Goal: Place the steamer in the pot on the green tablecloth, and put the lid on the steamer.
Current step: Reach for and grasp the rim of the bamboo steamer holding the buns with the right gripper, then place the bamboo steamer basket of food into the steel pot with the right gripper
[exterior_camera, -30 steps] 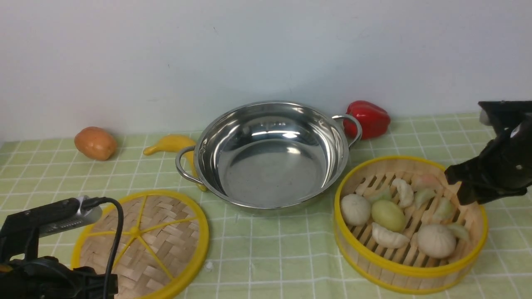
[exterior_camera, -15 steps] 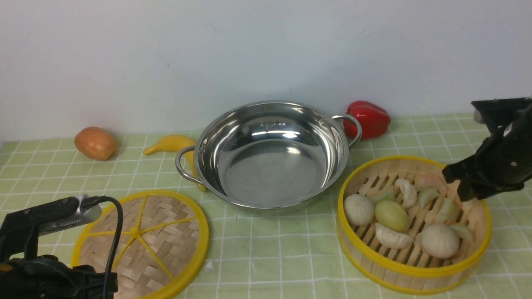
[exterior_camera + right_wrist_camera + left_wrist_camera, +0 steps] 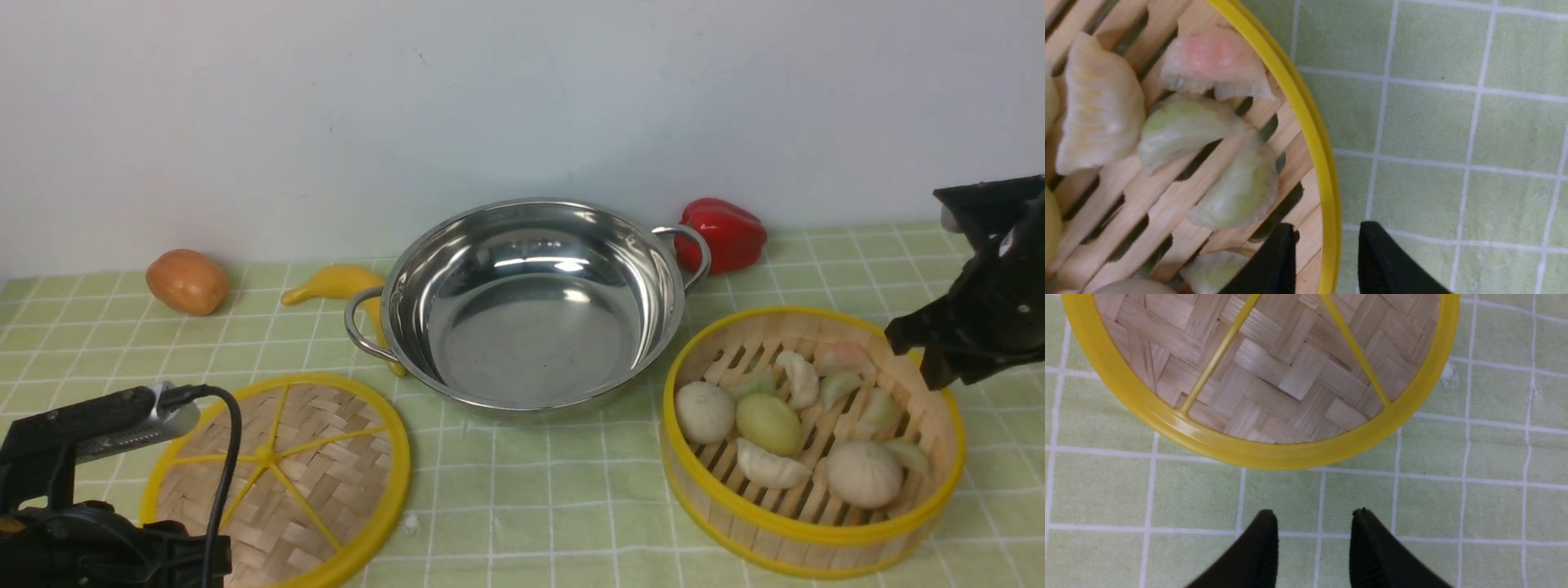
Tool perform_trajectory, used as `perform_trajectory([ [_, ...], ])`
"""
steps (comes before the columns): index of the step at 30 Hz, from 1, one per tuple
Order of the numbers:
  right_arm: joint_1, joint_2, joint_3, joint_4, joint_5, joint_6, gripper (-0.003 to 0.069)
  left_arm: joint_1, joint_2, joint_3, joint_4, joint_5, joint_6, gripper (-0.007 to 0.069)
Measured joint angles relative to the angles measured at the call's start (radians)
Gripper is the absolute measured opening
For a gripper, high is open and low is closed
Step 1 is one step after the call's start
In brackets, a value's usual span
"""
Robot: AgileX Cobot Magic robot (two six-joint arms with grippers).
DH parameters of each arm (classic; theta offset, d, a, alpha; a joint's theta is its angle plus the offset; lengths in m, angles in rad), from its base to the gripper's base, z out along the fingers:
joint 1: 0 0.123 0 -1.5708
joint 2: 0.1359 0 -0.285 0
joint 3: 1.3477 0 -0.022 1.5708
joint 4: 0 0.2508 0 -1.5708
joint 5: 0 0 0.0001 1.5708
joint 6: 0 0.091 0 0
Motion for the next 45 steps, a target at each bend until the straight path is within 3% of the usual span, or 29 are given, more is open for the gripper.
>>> perform_trajectory([
  [8,0.000,0.091,0.000,0.005,-0.005,0.003,0.0229,0.000,0.000,0.000,0.000,0.000,0.000,0.0243],
  [11,0.000,0.104,-0.001,0.000,0.002,0.016,0.0090,0.000,0.000,0.000,0.000,0.000,0.000,0.0243],
  [13,-0.001,0.102,-0.002,-0.007,0.003,0.032,0.0050,0.000,0.000,0.000,0.000,0.000,0.000,0.0243],
  [21,-0.001,0.010,-0.002,-0.083,0.118,0.028,0.0052,0.000,0.000,0.000,0.000,0.001,0.000,0.0243],
  [30,-0.001,-0.093,-0.016,-0.081,0.239,0.024,0.0052,0.000,0.000,0.000,0.000,0.002,0.005,0.0243],
  [38,0.057,-0.045,-0.322,-0.022,0.317,0.014,0.0052,0.000,0.000,0.000,0.000,0.003,0.006,0.0243],
  [45,0.203,0.173,-0.718,0.037,0.307,0.049,0.0052,0.000,0.000,0.000,0.000,0.004,0.006,0.0243],
])
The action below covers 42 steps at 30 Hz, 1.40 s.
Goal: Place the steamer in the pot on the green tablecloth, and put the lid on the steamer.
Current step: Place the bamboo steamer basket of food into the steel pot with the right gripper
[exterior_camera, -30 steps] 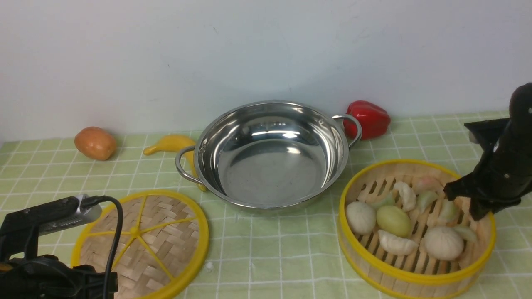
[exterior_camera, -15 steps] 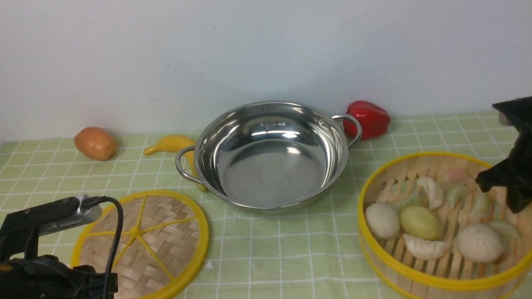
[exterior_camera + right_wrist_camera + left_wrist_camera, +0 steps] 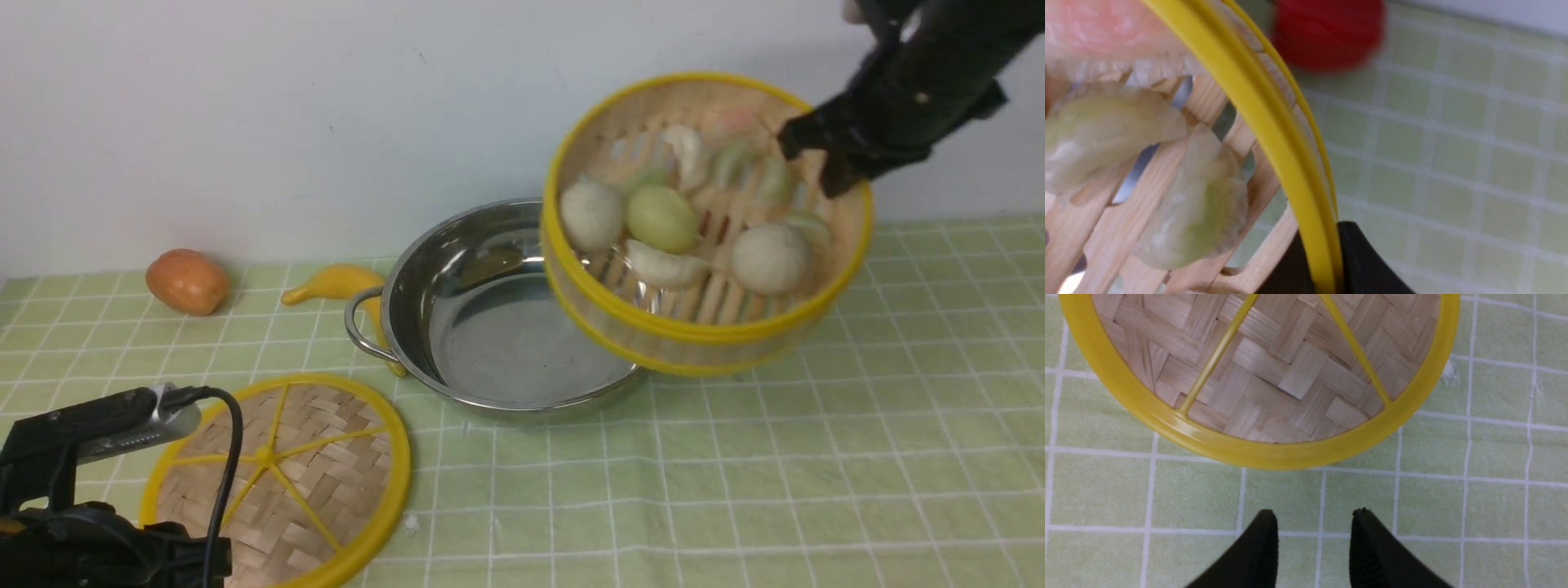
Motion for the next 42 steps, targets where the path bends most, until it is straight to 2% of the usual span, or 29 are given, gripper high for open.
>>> perform_trajectory([
  [9,0.129,0.311,-0.292,0.011,0.014,0.015,0.0052,0.000,0.000,0.000,0.000,0.000,0.000,0.0243],
  [17,0.151,0.460,-0.509,0.005,0.054,0.019,0.0056,0.000,0.000,0.000,0.000,0.000,0.000,0.0243],
  [42,0.151,0.517,-0.586,0.047,0.020,0.036,0.0057,0.000,0.000,0.000,0.018,0.001,0.000,0.0243],
])
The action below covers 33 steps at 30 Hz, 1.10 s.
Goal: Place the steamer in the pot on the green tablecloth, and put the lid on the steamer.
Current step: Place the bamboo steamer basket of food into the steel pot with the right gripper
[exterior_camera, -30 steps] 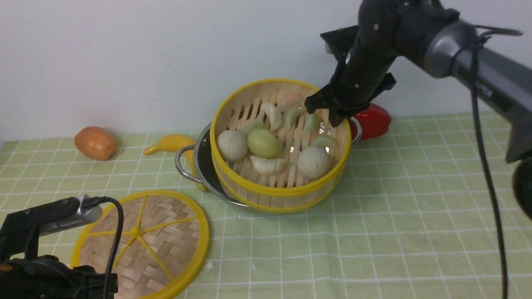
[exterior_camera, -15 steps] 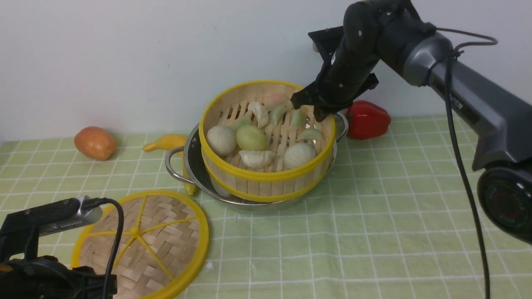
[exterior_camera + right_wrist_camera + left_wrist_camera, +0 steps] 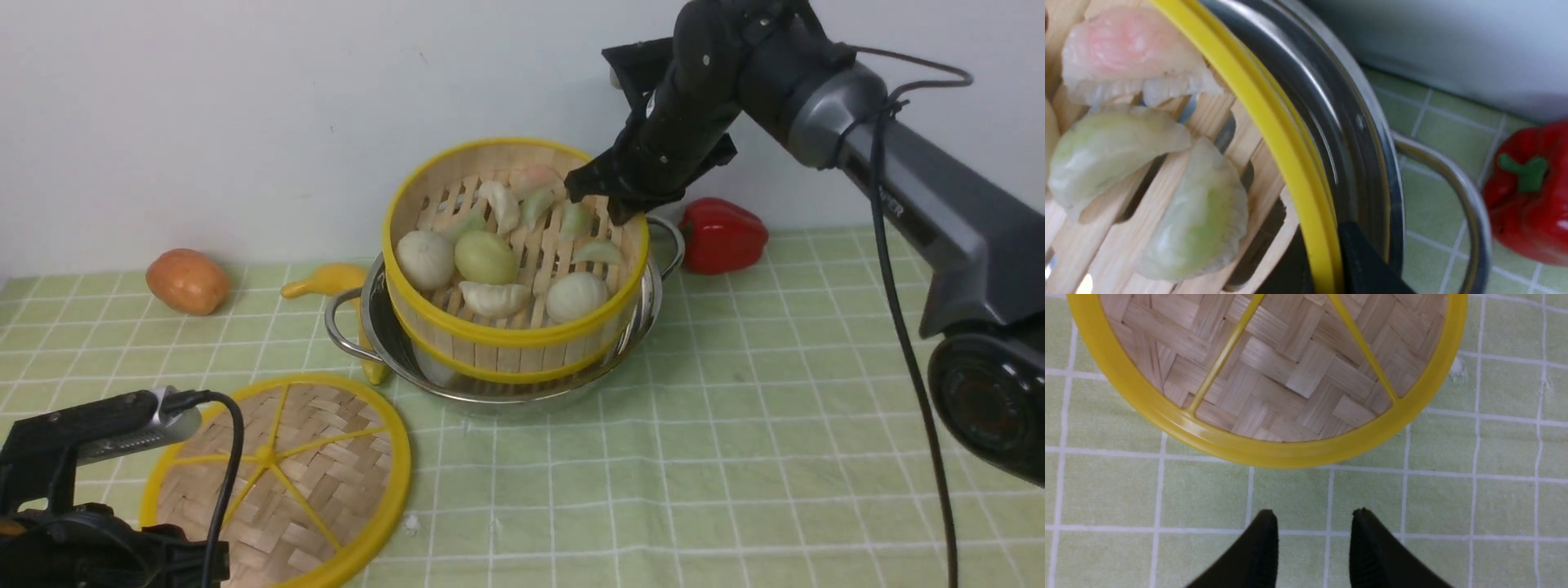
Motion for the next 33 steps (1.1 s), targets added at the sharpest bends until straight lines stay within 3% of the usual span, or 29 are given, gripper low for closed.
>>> perform_trajectory([
  [26,-0.001,0.135,-0.001,0.063,-0.085,-0.022,0.0057,0.000,0.000,0.000,0.004,0.000,0.000,0.0243],
  [29,-0.001,0.135,-0.001,0.067,-0.084,-0.026,0.0071,0.000,0.000,0.000,0.004,0.000,0.000,0.0243],
  [33,-0.001,0.135,-0.011,0.073,-0.068,-0.027,0.0160,0.000,0.000,0.000,0.005,0.000,0.000,0.0243],
])
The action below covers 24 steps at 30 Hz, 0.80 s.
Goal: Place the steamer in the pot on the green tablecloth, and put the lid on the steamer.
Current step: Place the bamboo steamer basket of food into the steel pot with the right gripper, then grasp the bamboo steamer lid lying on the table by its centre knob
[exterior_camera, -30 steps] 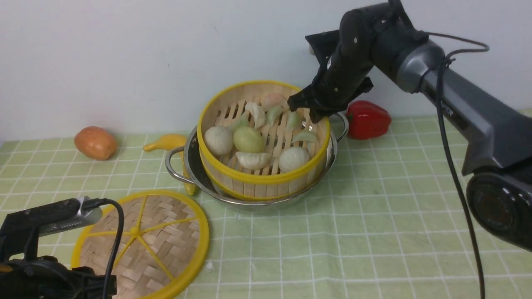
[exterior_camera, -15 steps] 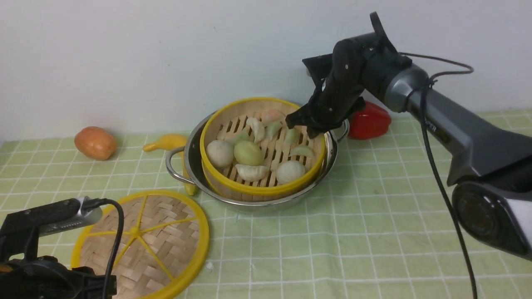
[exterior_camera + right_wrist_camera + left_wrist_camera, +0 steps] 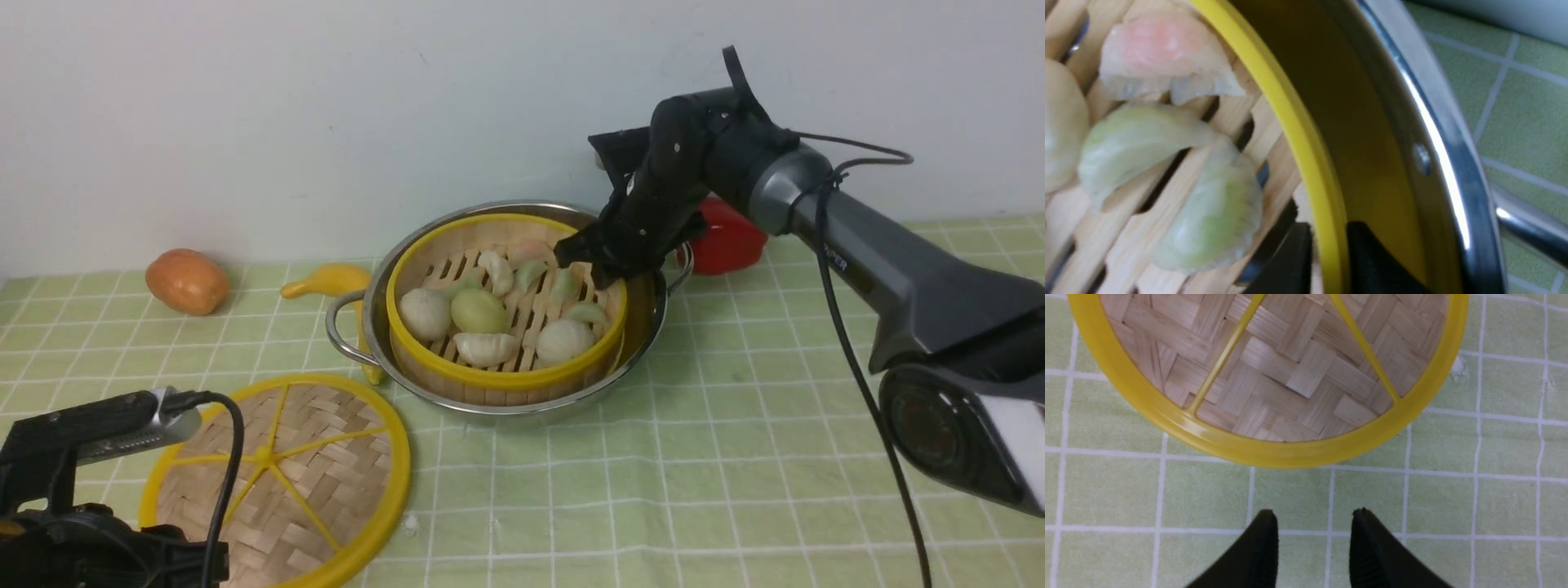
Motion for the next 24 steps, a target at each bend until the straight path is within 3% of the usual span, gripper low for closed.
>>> perform_trajectory([
  [5,0.000,0.000,-0.089,-0.009,0.036,0.000,0.0321,0.000,0.000,0.000,0.003,-0.003,0.000,0.0243],
  [9,0.000,-0.004,-0.186,-0.028,0.037,0.003,0.0382,0.000,0.000,0.000,0.007,-0.035,-0.012,0.0243],
  [19,-0.046,-0.173,-0.217,-0.026,0.039,0.017,0.0404,0.001,0.026,-0.142,0.178,-0.042,-0.168,0.0243],
  [24,-0.110,-0.365,-0.149,-0.005,0.035,0.021,0.0405,0.001,0.144,-0.321,0.222,0.080,-0.209,0.0243],
])
